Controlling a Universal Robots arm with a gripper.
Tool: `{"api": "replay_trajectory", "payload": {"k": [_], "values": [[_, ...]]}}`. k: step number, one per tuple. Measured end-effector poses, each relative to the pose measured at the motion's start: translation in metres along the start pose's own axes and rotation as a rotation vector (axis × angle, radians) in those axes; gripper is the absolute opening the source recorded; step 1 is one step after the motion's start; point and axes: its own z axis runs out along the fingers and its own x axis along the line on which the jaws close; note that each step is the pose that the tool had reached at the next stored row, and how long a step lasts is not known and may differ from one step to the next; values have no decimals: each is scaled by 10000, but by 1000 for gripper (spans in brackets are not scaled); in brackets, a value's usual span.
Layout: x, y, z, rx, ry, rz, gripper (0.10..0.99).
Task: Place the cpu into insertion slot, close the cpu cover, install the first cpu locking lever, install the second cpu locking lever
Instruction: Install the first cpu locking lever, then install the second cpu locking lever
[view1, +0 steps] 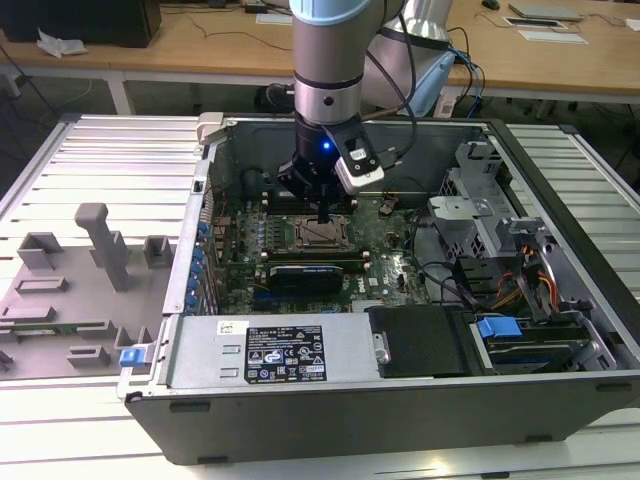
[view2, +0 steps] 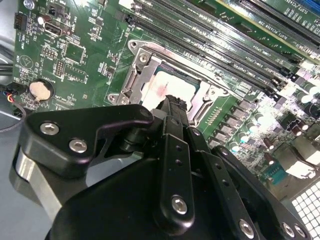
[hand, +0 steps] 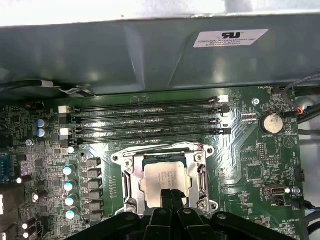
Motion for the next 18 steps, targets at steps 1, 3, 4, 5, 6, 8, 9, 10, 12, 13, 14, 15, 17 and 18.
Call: {"api": "replay_trajectory", "payload": {"k": [1,3,4,5,6,8,9,10,12,13,14,15,17,18], "values": [[0,0,0,0,0,0,106],[0,0,-2,0,0,0,106],[0,0,-2,0,0,0,106],[0,0,-3,0,0,0,106],[0,0,-4,0,1,0,106],[0,0,-5,0,0,0,106],[0,0,-6,0,0,0,106],[0,0,-6,0,0,0,106],[0,0,-8,-1,0,0,106],[0,0,-10,1,0,0,106],[0,0,-12,0,1,0,106],[-1,1,-13,0,0,0,106],[0,0,-14,0,0,0,106],[0,-2,-15,2,1,0,106]]}}
